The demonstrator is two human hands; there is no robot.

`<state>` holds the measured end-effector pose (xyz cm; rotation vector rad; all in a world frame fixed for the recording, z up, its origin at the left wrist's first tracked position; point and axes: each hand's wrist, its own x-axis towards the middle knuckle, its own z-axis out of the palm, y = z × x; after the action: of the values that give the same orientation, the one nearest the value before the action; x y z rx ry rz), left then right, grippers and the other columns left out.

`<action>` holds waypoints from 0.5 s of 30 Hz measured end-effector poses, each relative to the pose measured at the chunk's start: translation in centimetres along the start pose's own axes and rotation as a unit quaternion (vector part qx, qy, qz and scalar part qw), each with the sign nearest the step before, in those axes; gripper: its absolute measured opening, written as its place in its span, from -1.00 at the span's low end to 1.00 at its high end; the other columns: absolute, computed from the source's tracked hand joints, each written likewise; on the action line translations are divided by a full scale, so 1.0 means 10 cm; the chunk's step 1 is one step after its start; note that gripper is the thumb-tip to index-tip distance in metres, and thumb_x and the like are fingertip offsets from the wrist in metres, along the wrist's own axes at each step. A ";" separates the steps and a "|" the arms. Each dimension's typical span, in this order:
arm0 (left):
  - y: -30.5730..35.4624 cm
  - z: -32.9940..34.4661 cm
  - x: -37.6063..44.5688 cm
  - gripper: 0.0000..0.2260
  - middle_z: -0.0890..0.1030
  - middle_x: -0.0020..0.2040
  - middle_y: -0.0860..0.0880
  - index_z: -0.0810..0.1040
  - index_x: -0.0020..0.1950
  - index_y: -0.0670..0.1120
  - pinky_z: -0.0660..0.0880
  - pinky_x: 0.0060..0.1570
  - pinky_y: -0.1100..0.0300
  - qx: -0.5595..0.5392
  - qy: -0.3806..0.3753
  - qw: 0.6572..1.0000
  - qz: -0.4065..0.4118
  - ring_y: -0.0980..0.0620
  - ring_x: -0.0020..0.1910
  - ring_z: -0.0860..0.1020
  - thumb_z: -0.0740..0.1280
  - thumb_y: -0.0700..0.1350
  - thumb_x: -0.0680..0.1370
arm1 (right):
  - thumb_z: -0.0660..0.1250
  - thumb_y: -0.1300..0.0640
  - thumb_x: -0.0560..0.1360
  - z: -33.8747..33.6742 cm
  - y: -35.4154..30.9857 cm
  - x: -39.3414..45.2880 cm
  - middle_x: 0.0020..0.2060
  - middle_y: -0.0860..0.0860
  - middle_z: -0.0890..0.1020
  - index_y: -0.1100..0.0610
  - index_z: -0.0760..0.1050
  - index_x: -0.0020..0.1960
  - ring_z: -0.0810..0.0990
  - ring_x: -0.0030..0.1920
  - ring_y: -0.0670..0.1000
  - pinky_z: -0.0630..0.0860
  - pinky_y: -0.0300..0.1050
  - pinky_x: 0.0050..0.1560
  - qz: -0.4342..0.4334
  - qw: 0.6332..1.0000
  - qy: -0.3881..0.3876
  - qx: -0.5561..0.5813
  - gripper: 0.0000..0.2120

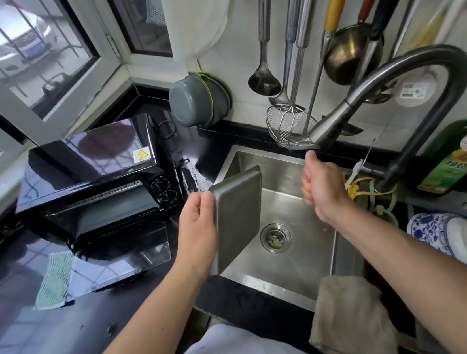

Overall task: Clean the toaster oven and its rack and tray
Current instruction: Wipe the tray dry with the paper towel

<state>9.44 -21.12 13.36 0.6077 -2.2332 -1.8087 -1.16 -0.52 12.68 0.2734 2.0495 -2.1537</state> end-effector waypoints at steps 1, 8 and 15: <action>0.00 0.00 0.01 -0.63 0.48 -0.17 -0.01 0.46 -0.04 -0.21 0.42 -0.11 0.08 0.004 -0.007 1.000 -0.001 0.10 -0.20 0.42 0.16 0.07 0.73 | 0.05 -0.05 0.69 -0.01 -0.01 0.01 -0.52 0.00 0.14 0.03 0.13 -0.39 0.06 -0.54 -0.05 -0.04 -0.10 -0.44 0.000 1.000 0.000 -0.004 -0.52; 0.02 -0.01 0.16 -0.71 0.51 -0.22 -0.02 0.44 -0.12 -0.11 0.47 -0.17 0.02 0.027 -0.053 0.998 0.001 0.05 -0.24 0.47 0.44 0.05 0.60 | 0.08 -0.06 0.68 -0.02 -0.07 0.12 -0.51 0.01 0.11 0.01 0.11 -0.39 0.04 -0.56 -0.06 -0.03 -0.24 -0.49 -0.008 1.000 -0.004 0.007 -0.53; 0.04 0.02 0.25 -0.87 0.56 -0.18 -0.06 0.45 -0.02 -0.14 0.35 -0.31 0.35 0.171 -0.078 0.980 0.067 0.10 -0.25 0.45 0.40 -0.25 0.55 | 0.12 -0.11 0.64 0.03 -0.27 0.15 -0.55 -0.04 0.15 -0.03 0.13 -0.43 0.05 -0.56 -0.05 0.02 -0.28 -0.52 -0.018 0.999 0.035 0.034 -0.50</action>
<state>7.08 -21.98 13.43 0.3674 -2.6487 -1.4645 -3.23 -0.62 14.93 0.3274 2.0349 -2.2693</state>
